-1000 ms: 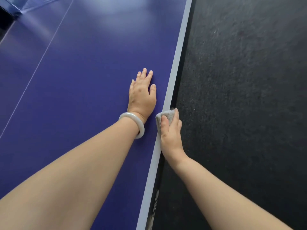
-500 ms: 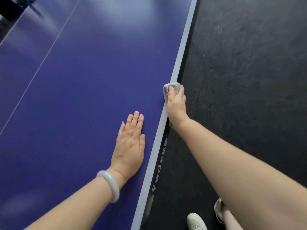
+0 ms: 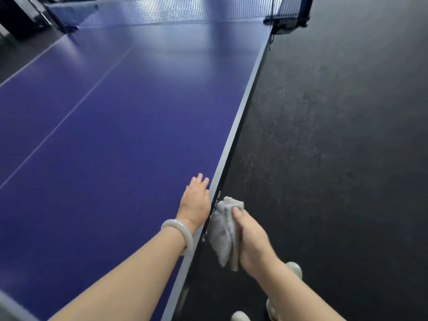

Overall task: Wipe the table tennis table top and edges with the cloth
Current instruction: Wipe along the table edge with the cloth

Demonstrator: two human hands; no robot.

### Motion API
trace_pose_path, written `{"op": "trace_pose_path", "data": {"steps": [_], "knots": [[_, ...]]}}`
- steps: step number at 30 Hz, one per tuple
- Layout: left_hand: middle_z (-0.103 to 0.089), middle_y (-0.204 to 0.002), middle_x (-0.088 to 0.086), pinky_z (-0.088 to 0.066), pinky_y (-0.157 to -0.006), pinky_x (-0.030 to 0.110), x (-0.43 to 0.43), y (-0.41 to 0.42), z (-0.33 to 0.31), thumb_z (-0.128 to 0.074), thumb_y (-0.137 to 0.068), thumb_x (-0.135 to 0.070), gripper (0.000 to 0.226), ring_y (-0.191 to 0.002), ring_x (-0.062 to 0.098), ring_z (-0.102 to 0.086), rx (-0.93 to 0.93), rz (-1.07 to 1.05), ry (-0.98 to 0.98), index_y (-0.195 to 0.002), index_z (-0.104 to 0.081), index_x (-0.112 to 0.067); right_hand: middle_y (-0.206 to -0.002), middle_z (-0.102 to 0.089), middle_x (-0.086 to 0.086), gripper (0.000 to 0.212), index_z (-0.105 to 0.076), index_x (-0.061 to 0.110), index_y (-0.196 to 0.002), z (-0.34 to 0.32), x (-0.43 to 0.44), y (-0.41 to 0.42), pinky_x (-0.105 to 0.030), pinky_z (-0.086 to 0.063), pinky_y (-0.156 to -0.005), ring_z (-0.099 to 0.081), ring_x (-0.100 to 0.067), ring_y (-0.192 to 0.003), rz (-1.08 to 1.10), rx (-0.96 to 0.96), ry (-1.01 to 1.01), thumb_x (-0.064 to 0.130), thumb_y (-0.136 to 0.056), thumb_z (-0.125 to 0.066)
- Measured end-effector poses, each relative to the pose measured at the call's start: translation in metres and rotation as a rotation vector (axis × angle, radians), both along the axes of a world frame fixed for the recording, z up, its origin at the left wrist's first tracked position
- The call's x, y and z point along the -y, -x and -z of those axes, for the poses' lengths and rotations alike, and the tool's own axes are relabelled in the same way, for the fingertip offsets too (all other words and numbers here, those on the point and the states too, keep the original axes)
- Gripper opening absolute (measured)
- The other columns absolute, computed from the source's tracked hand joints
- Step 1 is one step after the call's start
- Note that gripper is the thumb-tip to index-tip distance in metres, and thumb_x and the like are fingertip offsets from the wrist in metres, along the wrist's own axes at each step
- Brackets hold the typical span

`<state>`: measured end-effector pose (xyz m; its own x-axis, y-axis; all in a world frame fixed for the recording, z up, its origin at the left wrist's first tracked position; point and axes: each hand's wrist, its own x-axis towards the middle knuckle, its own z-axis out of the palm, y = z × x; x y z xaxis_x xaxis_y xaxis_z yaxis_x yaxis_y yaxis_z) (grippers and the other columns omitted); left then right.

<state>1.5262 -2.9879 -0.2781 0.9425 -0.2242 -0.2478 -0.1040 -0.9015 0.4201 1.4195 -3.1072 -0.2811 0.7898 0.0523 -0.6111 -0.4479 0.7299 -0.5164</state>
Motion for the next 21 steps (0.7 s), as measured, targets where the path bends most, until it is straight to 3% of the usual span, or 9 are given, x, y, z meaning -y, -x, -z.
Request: {"op": "trace_pose_path", "data": {"steps": [3, 7, 9, 11, 14, 16, 18, 19, 21], "knots": [[-0.016, -0.164, 0.000, -0.009, -0.124, 0.030, 0.021, 0.021, -0.037, -0.037, -0.105, -0.016, 0.049, -0.152, 0.013, -0.007, 0.027, -0.001, 0.210, -0.154, -0.030, -0.012, -0.132, -0.062, -0.024, 0.045, -0.059, 0.011, -0.136, -0.027, 0.045, 0.011, -0.055, -0.038, -0.112, -0.060, -0.039, -0.122, 0.037, -0.006, -0.156, 0.035, -0.103, -0.041], [-0.015, -0.164, -0.003, -0.005, -0.124, 0.028, 0.074, 0.050, -0.073, -0.048, -0.103, -0.022, 0.056, -0.152, 0.009, -0.005, 0.228, 0.154, 0.295, -0.155, -0.028, -0.015, -0.136, -0.060, -0.021, 0.052, -0.059, 0.006, -0.137, -0.055, 0.080, 0.026, -0.052, -0.042, -0.109, -0.058, -0.035, -0.126, 0.074, 0.038, -0.243, 0.039, -0.103, -0.035], [-0.012, -0.164, -0.008, -0.001, -0.123, 0.026, 0.104, 0.068, -0.079, -0.042, -0.105, -0.028, 0.054, -0.150, 0.003, 0.000, 0.192, 0.295, 0.378, -0.156, -0.025, -0.022, -0.136, -0.060, -0.021, 0.052, -0.063, 0.004, -0.133, -0.066, 0.092, 0.024, -0.049, -0.051, -0.099, -0.060, -0.035, -0.124, 0.108, 0.046, -0.278, 0.039, -0.102, -0.038], [-0.006, -0.165, -0.012, 0.006, -0.123, 0.027, 0.116, 0.074, -0.072, -0.032, -0.107, -0.033, 0.052, -0.150, 0.001, 0.006, 0.108, 0.398, 0.304, -0.157, -0.018, -0.032, -0.134, -0.061, -0.022, 0.053, -0.062, 0.002, -0.133, -0.075, 0.109, 0.013, -0.051, -0.050, -0.098, -0.062, -0.037, -0.122, 0.170, 0.014, -0.321, 0.038, -0.102, -0.038], [-0.006, -0.166, 0.005, -0.004, -0.124, 0.039, 0.116, 0.047, -0.064, -0.022, -0.108, -0.036, 0.053, -0.153, 0.020, -0.002, 0.105, 0.107, -0.078, -0.158, -0.017, -0.019, -0.131, -0.063, -0.025, 0.054, -0.058, 0.002, -0.136, -0.076, 0.154, -0.004, -0.057, -0.042, -0.105, -0.061, -0.043, -0.120, 0.277, -0.002, -0.292, 0.037, -0.101, -0.036], [-0.008, -0.166, 0.005, -0.006, -0.124, 0.034, 0.138, 0.033, -0.073, -0.024, -0.107, -0.037, 0.055, -0.153, 0.020, -0.004, 0.139, -0.065, -0.010, -0.157, -0.019, -0.013, -0.132, -0.063, -0.021, 0.052, -0.060, 0.006, -0.136, -0.075, 0.184, -0.019, -0.059, -0.039, -0.108, -0.058, -0.041, -0.124, 0.316, -0.040, -0.293, 0.037, -0.100, -0.038], [-0.016, -0.161, -0.014, -0.006, -0.122, 0.020, 0.189, 0.025, -0.083, -0.027, -0.106, -0.041, 0.049, -0.152, 0.011, -0.009, 0.155, 0.127, 0.343, -0.154, -0.028, -0.028, -0.129, -0.065, -0.021, 0.051, -0.067, 0.003, -0.126, -0.077, 0.208, -0.036, -0.054, -0.048, -0.103, -0.063, -0.039, -0.118, 0.308, -0.102, -0.287, 0.037, -0.100, -0.040], [-0.016, -0.159, -0.022, -0.005, -0.120, 0.016, 0.217, 0.023, -0.085, -0.026, -0.105, -0.044, 0.048, -0.151, 0.006, -0.007, 0.061, 0.295, 0.395, -0.153, -0.026, -0.037, -0.124, -0.067, -0.023, 0.052, -0.072, -0.001, -0.117, -0.082, 0.221, -0.046, -0.051, -0.052, -0.095, -0.067, -0.039, -0.111, 0.296, -0.125, -0.293, 0.037, -0.099, -0.041], [-0.021, -0.160, -0.016, -0.010, -0.122, 0.024, 0.258, 0.008, -0.081, -0.033, -0.105, -0.045, 0.050, -0.150, 0.006, -0.012, 0.097, 0.468, 0.239, -0.153, -0.026, -0.037, -0.118, -0.069, -0.025, 0.051, -0.073, -0.004, -0.111, -0.094, 0.258, -0.064, -0.052, -0.051, -0.089, -0.070, -0.041, -0.102, 0.305, -0.114, -0.294, 0.034, -0.096, -0.043]]}}
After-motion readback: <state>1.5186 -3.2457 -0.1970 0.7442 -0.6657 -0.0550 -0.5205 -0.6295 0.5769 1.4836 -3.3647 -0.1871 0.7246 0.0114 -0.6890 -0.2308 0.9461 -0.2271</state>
